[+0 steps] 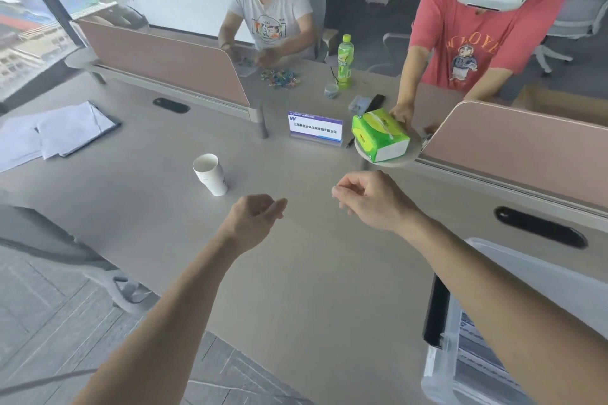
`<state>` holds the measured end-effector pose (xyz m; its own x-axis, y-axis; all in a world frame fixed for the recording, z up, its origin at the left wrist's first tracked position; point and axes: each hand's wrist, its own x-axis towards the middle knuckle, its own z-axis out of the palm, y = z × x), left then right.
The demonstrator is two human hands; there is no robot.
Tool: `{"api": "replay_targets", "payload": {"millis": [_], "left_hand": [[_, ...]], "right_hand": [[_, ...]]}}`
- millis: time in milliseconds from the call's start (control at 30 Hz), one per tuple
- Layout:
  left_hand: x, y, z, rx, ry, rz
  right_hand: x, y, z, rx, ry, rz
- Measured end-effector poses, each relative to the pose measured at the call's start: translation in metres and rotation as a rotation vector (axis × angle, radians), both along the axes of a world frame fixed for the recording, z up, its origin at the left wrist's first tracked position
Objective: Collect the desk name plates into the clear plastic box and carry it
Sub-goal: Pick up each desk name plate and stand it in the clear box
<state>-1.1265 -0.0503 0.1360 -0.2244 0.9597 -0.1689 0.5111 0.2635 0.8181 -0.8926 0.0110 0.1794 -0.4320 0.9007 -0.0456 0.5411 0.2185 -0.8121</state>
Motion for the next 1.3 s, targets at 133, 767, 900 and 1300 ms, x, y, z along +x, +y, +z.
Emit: {"api": "replay_targets", "payload": {"millis": [133,767,900,1300], "left_hand": [[-0.014,0.026,-0.007,-0.052,0.062,0.033],[-0.124,0.217,-0.082,-0.06,-0.381,0.184],[-0.125,0.286,-0.095,-0.031,-0.44,0.24],[-0.129,0.454,-0.177,-0.171,-0.094,0.089]], "right_hand": [[-0.019,0.027,-0.012,-0.037,0.002,-0.021],[-0.154,0.216,-0.094,-0.145,-0.19,-0.521],[-0.16,0.271,-0.125,-0.233,-0.094,-0.704],[-0.147,0.367,-0.231,-0.26,0.1,-0.897]]}}
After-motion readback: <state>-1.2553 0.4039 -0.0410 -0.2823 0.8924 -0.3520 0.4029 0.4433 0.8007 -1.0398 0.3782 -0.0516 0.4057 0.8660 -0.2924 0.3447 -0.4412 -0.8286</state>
